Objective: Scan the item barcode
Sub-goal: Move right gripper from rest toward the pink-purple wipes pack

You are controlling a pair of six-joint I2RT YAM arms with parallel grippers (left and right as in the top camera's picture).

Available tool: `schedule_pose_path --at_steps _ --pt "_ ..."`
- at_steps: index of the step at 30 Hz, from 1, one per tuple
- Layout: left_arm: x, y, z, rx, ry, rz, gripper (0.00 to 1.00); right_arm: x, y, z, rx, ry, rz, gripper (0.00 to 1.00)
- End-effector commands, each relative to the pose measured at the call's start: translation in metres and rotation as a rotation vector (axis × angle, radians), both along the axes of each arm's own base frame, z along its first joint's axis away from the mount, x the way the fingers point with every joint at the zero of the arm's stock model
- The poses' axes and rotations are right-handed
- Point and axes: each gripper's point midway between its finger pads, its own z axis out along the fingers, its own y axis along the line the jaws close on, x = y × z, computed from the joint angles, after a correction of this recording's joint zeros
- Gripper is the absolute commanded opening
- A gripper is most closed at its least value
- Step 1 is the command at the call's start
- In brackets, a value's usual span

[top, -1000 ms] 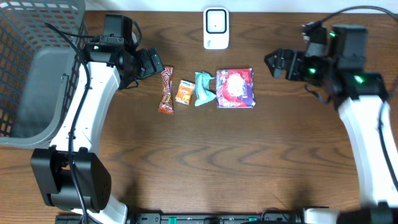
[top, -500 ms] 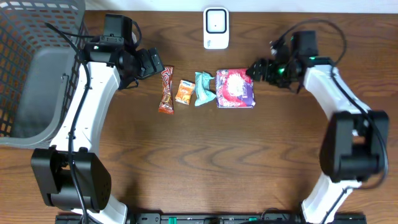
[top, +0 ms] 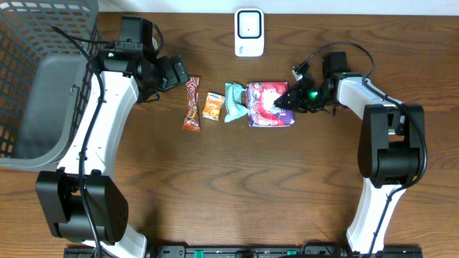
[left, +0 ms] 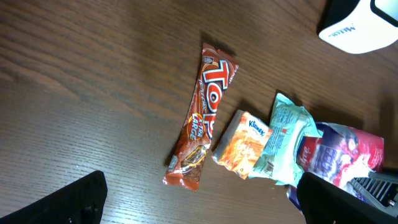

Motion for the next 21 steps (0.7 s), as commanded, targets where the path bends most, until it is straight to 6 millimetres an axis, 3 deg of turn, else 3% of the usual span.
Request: schedule_pose_path --at_steps 1,6,13,21 --pt "0.002 0.000 0.001 0.001 -0.005 -0.004 0.98 0.006 -0.006 0.017 -0.019 -0.030 -0.013 0.01" --pt "0.002 0.000 0.001 0.001 -0.006 -0.004 0.98 0.012 -0.036 0.055 -0.246 -0.084 -0.111 0.01" --pt "0.002 0.000 0.001 0.001 -0.005 -0.004 0.98 -0.007 -0.073 0.110 -0.585 -0.183 -0.211 0.01" --pt "0.002 0.000 0.001 0.001 -0.006 -0.004 0.98 -0.024 -0.100 0.144 -0.790 -0.212 -0.357 0.01"
